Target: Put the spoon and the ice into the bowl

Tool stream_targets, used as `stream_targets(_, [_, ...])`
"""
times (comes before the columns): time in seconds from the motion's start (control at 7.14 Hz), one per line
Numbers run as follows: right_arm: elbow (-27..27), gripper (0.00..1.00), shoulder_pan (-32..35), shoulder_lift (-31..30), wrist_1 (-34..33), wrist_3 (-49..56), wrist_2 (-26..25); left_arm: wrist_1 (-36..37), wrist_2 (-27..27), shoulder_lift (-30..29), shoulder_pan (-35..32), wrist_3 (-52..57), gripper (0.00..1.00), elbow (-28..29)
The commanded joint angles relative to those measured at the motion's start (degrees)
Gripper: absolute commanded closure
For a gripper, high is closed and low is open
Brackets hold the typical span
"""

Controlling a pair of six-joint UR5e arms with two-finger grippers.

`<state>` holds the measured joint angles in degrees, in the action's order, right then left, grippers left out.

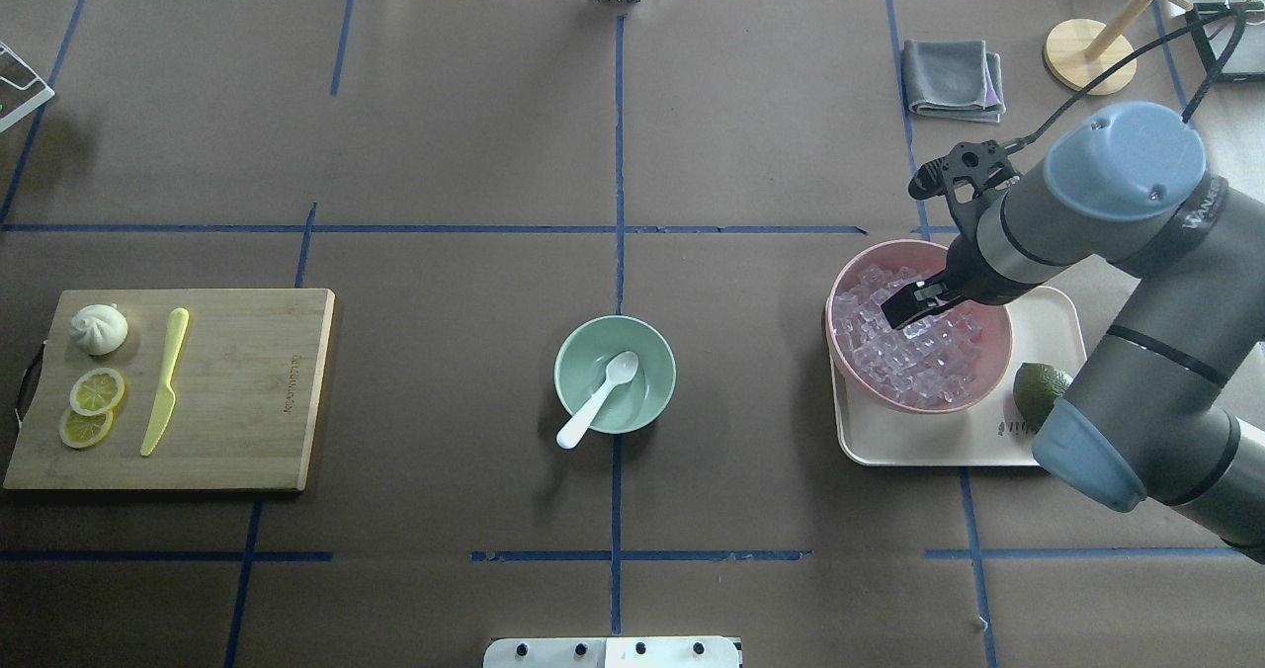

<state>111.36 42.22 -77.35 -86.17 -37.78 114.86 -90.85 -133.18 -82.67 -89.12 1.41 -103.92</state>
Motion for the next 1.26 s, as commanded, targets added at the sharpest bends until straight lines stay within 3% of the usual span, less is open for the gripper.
stream_targets(0.0, [-1.6,0.07,-2.0,-0.1,1.9,-1.7,-0.1,-0.1,-0.1,0.0,0.0,0.0,0.0,-0.1])
stream_targets(0.56, [-2.1,0.32,-1.8,-0.3,1.7,-1.5,-0.2,-0.1,-0.1,0.1,-0.1,0.0,0.0,-0.3])
stream_targets(0.84, [-2.3,0.6,-1.9,-0.4,1.7,-1.4,-0.2,0.1,-0.1,0.1,-0.1,0.0,0.0,-0.8])
stream_targets(0.98, [-2.6,0.82,-1.8,-0.5,1.7,-1.2,-0.5,0.2,-0.1,0.1,0.0,0.0,0.0,-0.8])
stream_targets(1.12, [-2.6,0.98,-1.8,-0.4,1.7,-1.2,-0.5,0.2,-0.1,0.0,0.0,-0.1,0.0,-0.8])
